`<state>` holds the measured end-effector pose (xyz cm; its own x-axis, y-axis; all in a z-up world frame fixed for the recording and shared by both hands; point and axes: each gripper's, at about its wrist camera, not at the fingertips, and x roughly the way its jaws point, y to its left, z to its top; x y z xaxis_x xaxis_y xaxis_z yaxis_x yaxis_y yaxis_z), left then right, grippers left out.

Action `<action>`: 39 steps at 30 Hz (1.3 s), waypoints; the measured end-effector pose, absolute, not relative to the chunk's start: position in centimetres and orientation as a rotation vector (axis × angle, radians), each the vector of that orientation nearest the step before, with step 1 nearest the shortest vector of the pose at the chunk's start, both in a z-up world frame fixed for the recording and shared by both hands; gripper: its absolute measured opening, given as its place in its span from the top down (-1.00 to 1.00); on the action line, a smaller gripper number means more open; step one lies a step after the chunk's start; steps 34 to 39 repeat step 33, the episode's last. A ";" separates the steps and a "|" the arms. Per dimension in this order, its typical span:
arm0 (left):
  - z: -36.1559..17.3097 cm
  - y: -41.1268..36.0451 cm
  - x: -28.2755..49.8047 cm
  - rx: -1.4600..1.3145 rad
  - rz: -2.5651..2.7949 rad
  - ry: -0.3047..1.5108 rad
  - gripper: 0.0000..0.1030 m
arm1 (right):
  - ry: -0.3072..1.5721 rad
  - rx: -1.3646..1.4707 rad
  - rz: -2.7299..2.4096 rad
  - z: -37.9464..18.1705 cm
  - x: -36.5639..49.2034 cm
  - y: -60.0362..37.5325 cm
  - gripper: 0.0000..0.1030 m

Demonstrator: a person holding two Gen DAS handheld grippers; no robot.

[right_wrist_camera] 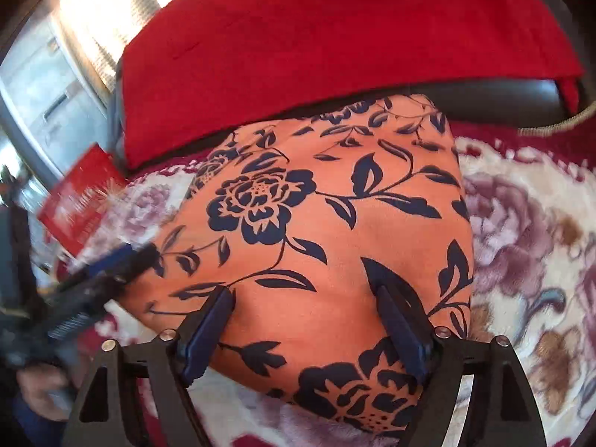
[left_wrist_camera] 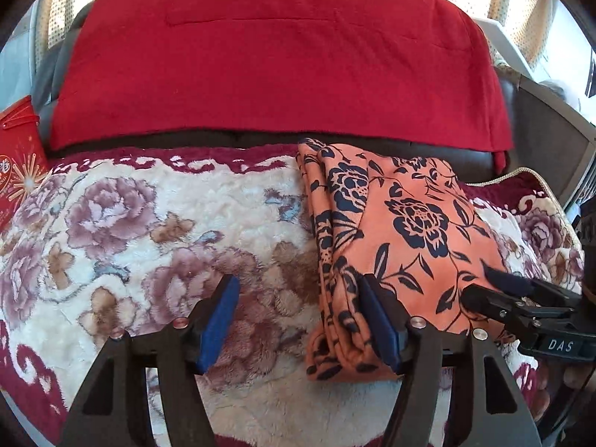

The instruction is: Fold small clothes

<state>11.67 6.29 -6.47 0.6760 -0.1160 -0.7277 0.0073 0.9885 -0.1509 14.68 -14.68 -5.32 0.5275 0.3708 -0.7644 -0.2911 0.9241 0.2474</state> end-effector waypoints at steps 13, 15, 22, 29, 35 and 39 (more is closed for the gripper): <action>-5.5 6.5 10.8 -0.131 -0.057 0.807 -0.32 | 0.936 0.135 0.344 -4.6 14.7 -14.6 -0.71; -5.0 6.4 10.3 -0.114 -0.049 0.790 -0.32 | 0.899 0.139 0.343 -3.3 13.4 -14.7 -0.71; -2.0 4.6 7.3 -0.021 0.042 0.720 -0.73 | 0.869 0.072 0.301 -1.4 7.9 -15.2 -0.73; -0.4 3.0 5.3 -0.089 -0.016 0.692 -0.91 | 0.861 -0.015 0.249 -1.2 5.3 -15.3 -0.86; 0.4 2.1 4.8 -0.089 -0.021 0.694 -0.96 | 0.852 -0.004 0.233 -0.7 4.8 -16.0 -0.86; 0.4 2.1 4.8 -0.089 -0.021 0.694 -0.96 | 0.852 -0.004 0.233 -0.7 4.8 -16.0 -0.86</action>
